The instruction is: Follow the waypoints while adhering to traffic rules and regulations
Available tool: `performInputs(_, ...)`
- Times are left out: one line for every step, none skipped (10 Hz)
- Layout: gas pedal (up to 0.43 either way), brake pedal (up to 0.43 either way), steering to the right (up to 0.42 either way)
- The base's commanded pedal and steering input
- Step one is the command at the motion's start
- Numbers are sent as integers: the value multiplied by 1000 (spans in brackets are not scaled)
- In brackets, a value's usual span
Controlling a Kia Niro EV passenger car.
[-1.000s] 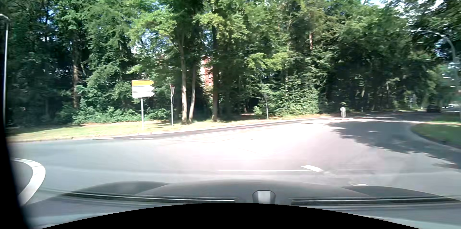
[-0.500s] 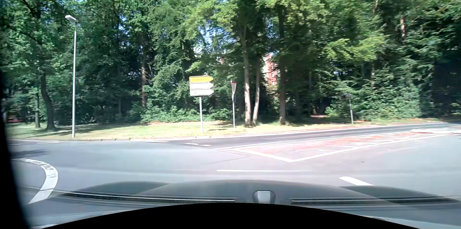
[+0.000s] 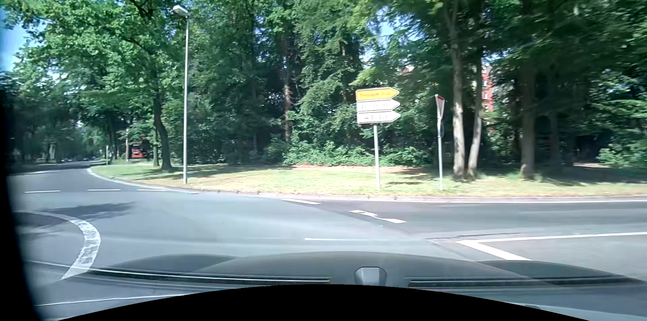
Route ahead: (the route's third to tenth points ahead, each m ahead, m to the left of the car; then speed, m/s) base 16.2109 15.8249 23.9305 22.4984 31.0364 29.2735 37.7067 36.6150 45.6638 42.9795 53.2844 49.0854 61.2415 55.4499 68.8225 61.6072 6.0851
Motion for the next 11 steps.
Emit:
performInputs(157,6,-400)
performInputs(157,6,-391)
performInputs(169,6,-383)
performInputs(177,6,-382)
performInputs(177,6,-378)
performInputs(177,6,-368)
performInputs(177,6,-356)
performInputs(197,6,-341)
performInputs(209,6,-325)
performInputs(209,6,-306)
performInputs(220,6,-291)
